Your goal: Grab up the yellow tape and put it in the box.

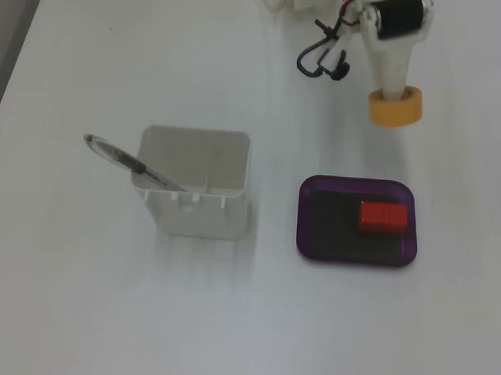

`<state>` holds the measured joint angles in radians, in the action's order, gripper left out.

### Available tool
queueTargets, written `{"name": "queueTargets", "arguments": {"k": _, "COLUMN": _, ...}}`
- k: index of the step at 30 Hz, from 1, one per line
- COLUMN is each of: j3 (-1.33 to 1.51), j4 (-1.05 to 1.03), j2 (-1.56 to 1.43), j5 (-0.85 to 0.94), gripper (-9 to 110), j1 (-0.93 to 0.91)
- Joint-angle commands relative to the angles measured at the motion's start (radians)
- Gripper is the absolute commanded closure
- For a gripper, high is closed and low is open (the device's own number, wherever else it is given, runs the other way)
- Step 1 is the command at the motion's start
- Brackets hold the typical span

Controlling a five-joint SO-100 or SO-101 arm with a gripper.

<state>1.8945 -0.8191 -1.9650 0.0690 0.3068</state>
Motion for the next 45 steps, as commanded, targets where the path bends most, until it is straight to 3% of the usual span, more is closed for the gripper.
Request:
{"name": "queueTargets", "arguments": {"k": 1, "j3": -0.074, "j4": 0.112, "j2": 0.100, "j5": 0.020, "gripper": 102, "j1": -0.041}}
{"name": "queueTargets", "arguments": {"k": 17, "j3": -0.356, "j4": 0.143, "j2": 0.517, "j5": 0.017, "gripper": 102, "j1": -0.179}}
{"name": "queueTargets", "arguments": {"k": 45, "j3": -0.344, "j4": 0.141, "j2": 0.561, "j5": 0.081, "gripper": 102, "j1": -0.229}}
